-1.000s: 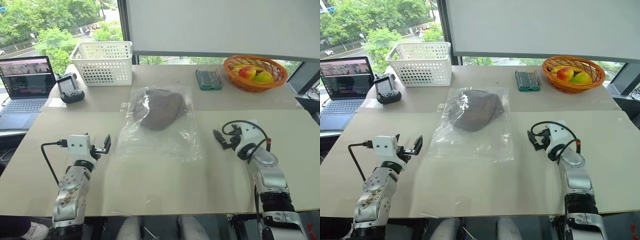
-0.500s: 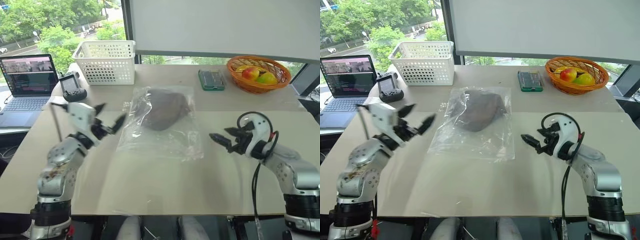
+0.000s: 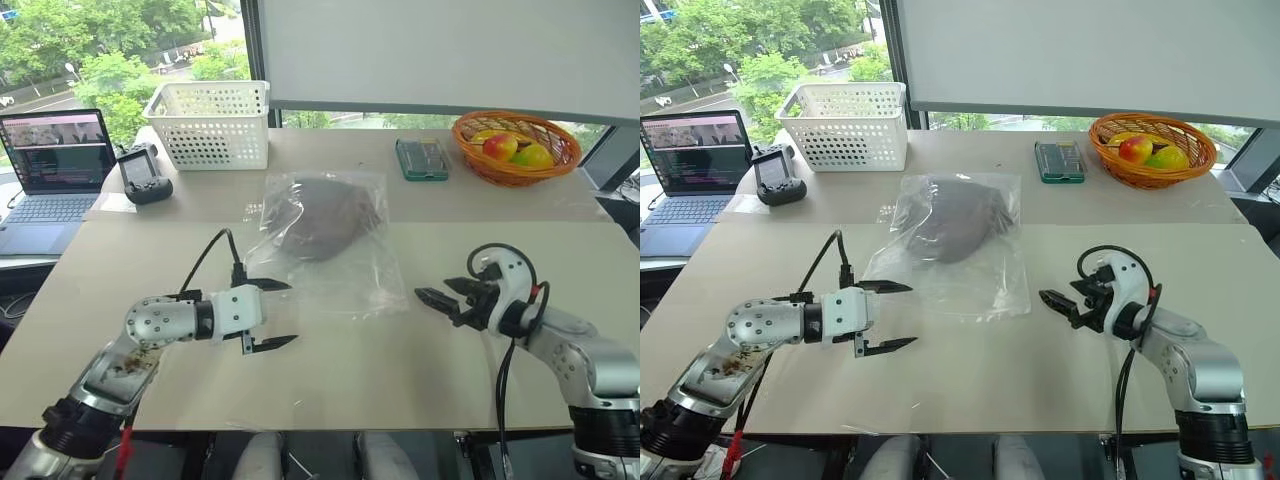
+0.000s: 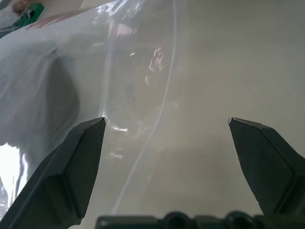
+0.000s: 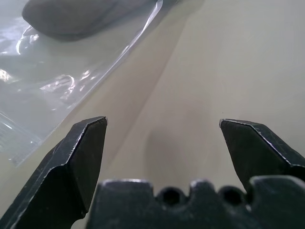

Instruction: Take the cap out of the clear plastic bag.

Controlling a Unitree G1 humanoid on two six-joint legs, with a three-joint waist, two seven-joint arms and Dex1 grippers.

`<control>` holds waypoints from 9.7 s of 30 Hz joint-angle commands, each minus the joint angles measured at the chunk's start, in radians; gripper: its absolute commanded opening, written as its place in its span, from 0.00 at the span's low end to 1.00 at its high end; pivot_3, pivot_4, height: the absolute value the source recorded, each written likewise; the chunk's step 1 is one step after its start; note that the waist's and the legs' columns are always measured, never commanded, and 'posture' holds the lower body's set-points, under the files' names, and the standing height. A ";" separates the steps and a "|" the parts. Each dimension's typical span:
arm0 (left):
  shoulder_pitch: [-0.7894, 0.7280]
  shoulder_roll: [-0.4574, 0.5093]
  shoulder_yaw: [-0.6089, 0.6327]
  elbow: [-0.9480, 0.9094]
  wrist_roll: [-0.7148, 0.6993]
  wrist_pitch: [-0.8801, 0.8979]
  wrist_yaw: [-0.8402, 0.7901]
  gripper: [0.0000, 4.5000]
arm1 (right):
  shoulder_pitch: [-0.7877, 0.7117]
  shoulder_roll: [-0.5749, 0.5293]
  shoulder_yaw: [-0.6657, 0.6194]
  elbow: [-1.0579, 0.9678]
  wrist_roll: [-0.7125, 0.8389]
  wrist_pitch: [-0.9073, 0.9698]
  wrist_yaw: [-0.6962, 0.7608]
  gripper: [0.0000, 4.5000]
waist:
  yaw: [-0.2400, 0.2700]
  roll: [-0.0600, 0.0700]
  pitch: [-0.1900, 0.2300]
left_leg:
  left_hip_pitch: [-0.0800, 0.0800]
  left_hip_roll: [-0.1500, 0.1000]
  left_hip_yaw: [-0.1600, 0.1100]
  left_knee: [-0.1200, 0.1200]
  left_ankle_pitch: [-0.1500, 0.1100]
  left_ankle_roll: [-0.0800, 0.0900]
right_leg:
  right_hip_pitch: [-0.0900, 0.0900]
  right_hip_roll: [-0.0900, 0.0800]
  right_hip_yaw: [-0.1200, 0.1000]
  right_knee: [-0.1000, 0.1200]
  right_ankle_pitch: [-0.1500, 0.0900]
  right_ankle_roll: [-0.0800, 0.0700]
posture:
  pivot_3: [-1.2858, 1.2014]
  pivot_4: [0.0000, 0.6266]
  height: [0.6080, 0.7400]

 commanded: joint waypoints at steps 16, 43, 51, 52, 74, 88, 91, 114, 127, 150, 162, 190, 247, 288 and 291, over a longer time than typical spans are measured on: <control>-0.237 -0.252 0.001 0.278 0.163 -0.129 0.203 0.50 | 0.055 0.044 -0.059 -0.191 0.129 0.125 -0.065 1.00 | -0.003 0.000 0.000 | -0.001 0.000 -0.002 0.000 0.000 0.000 | 0.000 0.000 -0.001 0.002 0.000 0.001 | 0.52 0.24 1.00; -0.562 -0.591 -0.027 0.552 0.086 0.010 0.154 0.03 | -0.110 0.187 0.118 -0.008 1.060 -0.023 -1.003 1.00 | 0.001 -0.003 0.001 | -0.004 -0.002 -0.003 0.002 0.000 0.000 | 0.000 0.000 -0.001 0.000 0.001 0.004 | 0.52 0.24 1.00; -0.500 -0.611 -0.037 0.422 0.080 0.109 0.187 0.03 | -0.320 0.332 0.103 0.296 0.760 -0.129 -0.898 1.00 | -0.011 -0.002 0.001 | -0.002 -0.001 -0.002 0.002 0.000 0.000 | 0.000 0.001 0.000 0.001 0.001 0.003 | 0.52 0.24 1.00; -0.496 -0.613 -0.037 0.405 0.079 0.122 0.193 0.03 | -0.351 0.355 0.101 0.346 0.724 -0.147 -0.876 1.00 | -0.011 -0.002 0.001 | -0.002 0.000 -0.002 0.002 0.000 0.000 | -0.001 0.001 0.000 0.001 0.001 0.002 | 0.52 0.24 1.00; -0.442 -0.601 -0.042 0.281 0.091 0.220 0.292 0.00 | -0.779 0.643 -0.114 1.121 0.349 -0.306 -0.469 0.46 | -0.034 -0.001 0.000 | -0.002 0.000 -0.003 0.001 0.000 0.000 | -0.001 0.001 -0.001 0.004 0.002 0.002 | 0.52 0.24 1.00; -0.432 -0.597 -0.063 0.314 0.109 0.169 0.316 0.00 | -0.564 0.584 -0.168 0.493 0.493 0.233 -0.651 0.01 | -0.015 0.000 -0.001 | -0.006 -0.001 -0.005 0.001 0.000 0.000 | -0.004 -0.001 -0.003 0.004 0.003 0.002 | 0.52 0.24 1.00; -0.437 -0.600 -0.072 0.339 0.108 0.145 0.317 0.00 | -0.483 0.570 -0.209 0.308 0.607 0.369 -0.769 0.01 | -0.006 0.000 -0.001 | -0.010 -0.001 -0.004 0.001 0.000 0.000 | -0.009 -0.002 -0.002 0.008 0.003 0.002 | 0.52 0.24 1.00; -0.454 -0.610 -0.126 0.415 0.092 0.059 0.324 0.00 | -0.426 0.437 -0.218 0.221 1.083 0.203 -1.152 0.26 | -0.023 0.000 -0.001 | -0.014 -0.002 -0.001 0.002 0.001 0.001 | -0.015 0.001 0.001 0.009 0.002 0.003 | 0.52 0.24 1.00; -0.445 -0.615 -0.135 0.415 0.102 0.056 0.332 0.00 | -0.510 0.282 -0.168 0.315 0.974 0.236 -1.078 0.99 | -0.022 0.000 -0.001 | -0.013 -0.001 -0.002 0.002 0.001 0.001 | -0.016 0.001 0.001 0.010 0.002 0.003 | 0.52 0.24 1.00; -0.525 -0.599 -0.033 0.437 0.150 0.064 0.417 0.00 | -0.663 0.162 -0.029 0.429 0.552 0.477 -0.667 0.99 | -0.007 0.001 0.000 | -0.015 -0.002 -0.002 0.003 0.001 0.001 | -0.017 0.000 0.001 0.010 0.003 0.003 | 0.52 0.24 1.00; -0.649 -0.674 0.002 0.605 0.129 -0.023 0.411 0.00 | -0.350 -0.285 0.012 -0.144 0.670 0.739 -0.330 0.99 | 0.010 0.001 0.000 | -0.018 -0.002 -0.003 0.006 0.000 0.003 | -0.016 0.000 -0.001 0.003 0.004 0.004 | 0.52 0.24 1.00; -0.653 -0.739 -0.033 0.492 0.120 0.067 0.380 0.00 | -0.535 0.326 -0.032 0.357 0.726 0.254 -0.889 0.99 | -0.003 0.002 -0.001 | -0.019 -0.002 -0.002 0.004 0.001 0.004 | -0.016 0.000 0.001 0.002 0.007 0.004 | 0.52 0.24 1.00; -0.530 -0.718 -0.088 0.351 0.139 0.155 0.425 0.00 | -0.605 0.449 -0.383 0.198 0.584 0.697 -0.772 0.01 | -0.018 0.004 -0.002 | -0.016 -0.002 -0.002 0.004 0.001 0.004 | -0.017 0.001 0.001 0.010 0.007 0.004 | 0.52 0.24 1.00; -0.502 -0.717 -0.114 0.344 0.162 0.138 0.416 0.00 | -0.557 0.186 -0.290 0.251 0.802 0.644 -0.908 0.32 | 0.006 0.005 -0.002 | -0.018 -0.002 -0.002 0.004 0.002 0.006 | -0.015 0.000 0.000 0.002 0.007 0.004 | 0.52 0.24 1.00; -0.500 -0.714 -0.114 0.342 0.163 0.138 0.416 0.00 | -0.549 0.077 -0.292 0.243 0.809 0.686 -0.861 0.54 | 0.008 0.005 -0.002 | -0.019 -0.003 -0.002 0.004 0.002 0.006 | -0.016 -0.001 0.000 0.002 0.007 0.004 | 0.52 0.24 1.00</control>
